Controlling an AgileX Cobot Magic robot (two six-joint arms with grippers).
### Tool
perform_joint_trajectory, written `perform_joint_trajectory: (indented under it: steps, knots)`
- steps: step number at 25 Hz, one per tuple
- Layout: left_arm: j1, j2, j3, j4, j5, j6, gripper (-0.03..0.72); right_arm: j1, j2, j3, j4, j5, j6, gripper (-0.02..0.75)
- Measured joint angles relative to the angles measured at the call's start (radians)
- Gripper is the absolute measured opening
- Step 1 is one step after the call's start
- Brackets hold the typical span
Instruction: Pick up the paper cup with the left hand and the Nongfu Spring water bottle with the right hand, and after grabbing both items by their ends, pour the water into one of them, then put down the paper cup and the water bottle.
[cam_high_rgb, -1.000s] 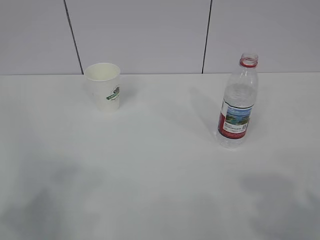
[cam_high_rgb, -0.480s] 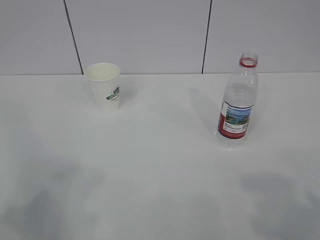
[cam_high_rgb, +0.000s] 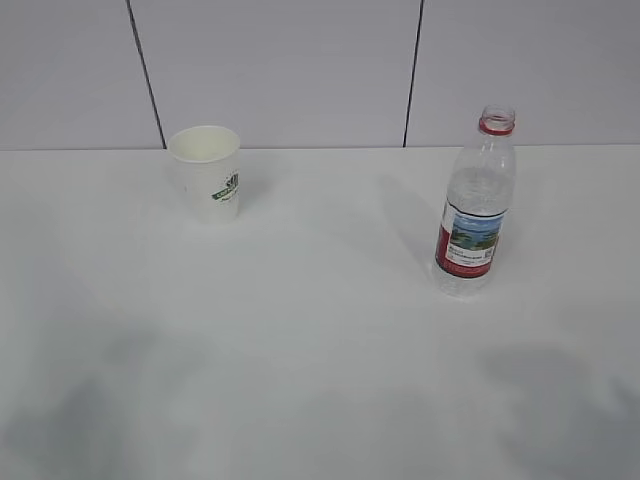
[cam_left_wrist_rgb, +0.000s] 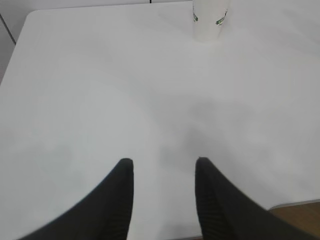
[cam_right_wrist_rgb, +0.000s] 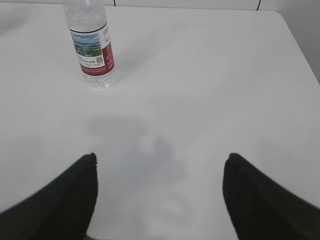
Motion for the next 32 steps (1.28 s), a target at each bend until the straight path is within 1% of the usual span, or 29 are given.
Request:
perform_joint_trajectory:
  steps: [9,13,17,22,25,32]
  knots:
    - [0.0,0.004,-0.005,-0.002,-0.008,0.0,0.308,0.0,0.0,0.0,0.015,-0.018,0.002,0.585]
    - [0.0,0.033,-0.028,-0.002,-0.079,0.0,0.309,0.0,0.0,-0.002,0.035,-0.045,0.026,0.585]
    - [0.0,0.113,-0.032,-0.002,-0.12,0.0,0.309,0.0,0.0,-0.007,0.041,-0.049,0.029,0.585]
    - [0.0,0.192,-0.032,-0.002,-0.2,0.0,0.309,0.0,0.057,-0.037,0.042,-0.056,0.031,0.585]
    - [0.0,0.229,-0.032,-0.002,-0.267,0.0,0.309,0.0,0.097,-0.058,0.042,-0.082,0.031,0.585]
    - [0.0,0.339,-0.032,-0.002,-0.351,0.0,0.309,0.0,0.196,-0.079,0.043,-0.173,0.031,0.585]
